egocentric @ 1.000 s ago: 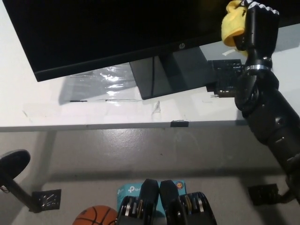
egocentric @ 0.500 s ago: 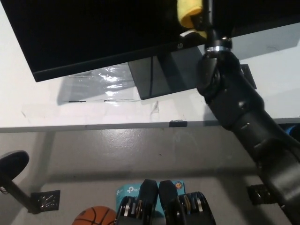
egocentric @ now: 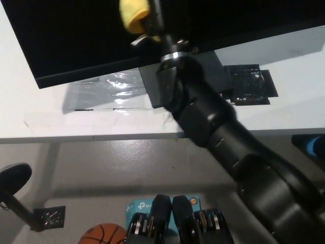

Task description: The robot uses its right hand to pick up the cloth kept in the middle of the desk and use it to wipe the monitor in the middle of the desk by swiping its screen twice

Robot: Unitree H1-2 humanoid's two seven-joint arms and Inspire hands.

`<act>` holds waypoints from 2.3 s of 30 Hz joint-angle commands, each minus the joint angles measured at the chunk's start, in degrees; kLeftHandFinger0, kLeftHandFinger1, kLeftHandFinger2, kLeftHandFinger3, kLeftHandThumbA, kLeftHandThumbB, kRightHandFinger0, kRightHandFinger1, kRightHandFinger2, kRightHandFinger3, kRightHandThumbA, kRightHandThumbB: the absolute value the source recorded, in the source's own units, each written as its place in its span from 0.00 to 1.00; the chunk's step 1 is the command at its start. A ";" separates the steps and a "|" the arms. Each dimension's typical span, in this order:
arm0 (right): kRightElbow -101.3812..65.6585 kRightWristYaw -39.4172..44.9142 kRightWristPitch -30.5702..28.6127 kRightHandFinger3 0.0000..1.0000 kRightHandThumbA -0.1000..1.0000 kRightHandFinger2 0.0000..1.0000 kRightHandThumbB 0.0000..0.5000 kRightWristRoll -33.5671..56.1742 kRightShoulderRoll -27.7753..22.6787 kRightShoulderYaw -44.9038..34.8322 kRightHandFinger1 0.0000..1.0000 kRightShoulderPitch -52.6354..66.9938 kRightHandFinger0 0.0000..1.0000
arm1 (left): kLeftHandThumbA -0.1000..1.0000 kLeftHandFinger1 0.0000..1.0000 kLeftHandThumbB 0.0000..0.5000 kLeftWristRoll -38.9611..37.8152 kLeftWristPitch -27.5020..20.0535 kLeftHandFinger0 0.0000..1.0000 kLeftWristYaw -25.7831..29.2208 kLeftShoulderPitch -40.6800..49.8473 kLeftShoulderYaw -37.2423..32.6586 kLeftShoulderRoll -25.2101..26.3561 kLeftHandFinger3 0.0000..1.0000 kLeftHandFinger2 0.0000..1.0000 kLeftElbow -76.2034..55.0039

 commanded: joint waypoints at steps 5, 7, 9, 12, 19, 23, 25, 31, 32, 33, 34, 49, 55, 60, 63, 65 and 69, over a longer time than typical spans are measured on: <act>-2.32 2.43 -1.28 0.29 0.00 0.00 0.39 -1.97 1.93 1.50 0.00 -4.30 0.00 | 0.32 0.61 0.01 -0.37 0.78 0.60 -0.78 0.95 0.15 0.71 0.94 0.72 -0.98; -3.20 2.57 -1.63 0.28 0.00 0.00 0.43 -2.10 1.60 1.75 0.00 -3.32 0.00 | 0.34 0.55 0.04 -0.36 -1.14 0.54 -0.45 0.53 0.00 0.83 0.91 0.67 0.79; -4.53 2.19 -2.15 0.33 0.00 0.00 0.30 -2.60 0.42 1.99 0.00 -1.47 0.00 | 0.33 0.56 0.01 0.58 -0.52 0.55 0.15 1.11 -0.10 0.81 0.91 0.68 -0.54; -6.86 3.46 -2.64 0.33 0.00 0.01 0.40 -2.58 -1.52 1.90 0.00 0.73 0.00 | 0.32 0.59 0.00 0.35 -0.63 0.58 0.12 1.11 -0.16 0.72 0.93 0.69 -0.39; -16.73 6.81 -3.57 0.20 0.00 0.10 0.08 -3.61 -8.42 1.89 0.00 7.87 0.00 | 0.32 0.58 0.00 -0.38 -1.33 0.57 0.15 0.00 0.15 0.64 0.90 0.70 0.68; -23.29 8.84 -3.08 0.08 0.00 0.43 0.10 -4.43 -12.76 1.64 0.07 13.21 0.00 | 0.30 0.59 0.00 0.11 -1.24 0.58 0.71 -0.18 0.34 0.87 0.91 0.70 1.15; -27.62 9.63 -3.70 0.00 0.00 0.35 0.06 -3.86 -15.60 0.66 0.00 17.28 0.00 | 0.33 0.59 0.00 -0.05 0.44 0.58 0.38 0.58 0.63 0.88 0.92 0.70 -1.17; -35.22 12.73 -1.64 0.36 0.00 0.18 0.17 -5.95 -21.87 -0.45 0.00 24.55 0.00 | 0.34 0.59 0.01 -0.21 -0.42 0.58 0.56 0.42 0.76 0.78 0.91 0.69 -0.06; -35.20 12.52 -1.94 0.36 0.00 0.14 0.20 -5.98 -22.51 -0.72 0.00 25.21 0.00 | 0.35 0.59 0.01 -0.14 -0.18 0.59 0.54 0.44 0.75 0.78 0.91 0.69 -0.11; -35.32 12.58 -2.06 0.36 0.00 0.11 0.21 -6.05 -22.73 -0.94 0.00 25.53 0.00 | 0.35 0.59 0.01 -0.10 -0.09 0.59 0.53 0.44 0.76 0.78 0.91 0.69 -0.12; -35.02 14.19 -2.00 0.25 0.00 0.13 0.11 -5.02 -24.05 -1.64 0.00 26.74 0.00 | 0.35 0.59 0.02 -0.51 -0.72 0.59 0.51 0.54 0.91 0.72 0.91 0.69 -0.02; -19.32 17.96 0.10 0.18 0.00 0.48 0.16 -4.57 -28.66 -5.63 0.08 23.75 0.00 | 0.36 0.56 0.07 -2.21 -0.85 0.55 -0.82 1.15 1.73 0.84 0.90 0.66 -0.86; -12.29 23.48 8.10 0.48 0.00 0.24 0.29 -7.09 -29.71 -3.94 0.03 20.63 0.00 | 0.33 0.58 0.04 -1.68 0.08 0.57 -0.82 1.70 2.02 1.46 0.91 0.70 -2.70; -7.16 22.69 7.27 0.46 0.00 0.13 0.19 -7.65 -30.55 -1.88 0.00 20.24 0.00 | 0.32 0.58 0.04 -1.98 0.53 0.57 -1.00 1.58 2.57 1.39 0.91 0.69 -2.86; -5.60 25.41 5.23 0.73 0.00 0.45 0.00 -6.42 -31.08 -1.45 0.29 20.52 0.26 | 0.32 0.58 0.03 -1.97 0.80 0.58 -1.05 1.32 2.71 1.26 0.91 0.69 -2.42; -8.47 30.83 7.19 1.00 0.00 0.52 0.17 -4.70 -31.22 -1.97 0.31 21.48 0.21 | 0.33 0.58 0.05 -2.09 0.75 0.57 -1.01 1.31 2.89 1.20 0.90 0.69 -2.52; -18.19 43.76 14.94 1.00 0.33 1.00 0.54 -3.15 -32.32 -2.47 1.00 23.80 1.00 | 0.32 0.56 0.03 -2.00 -0.52 0.55 -0.94 0.87 2.72 1.33 0.91 0.67 -1.05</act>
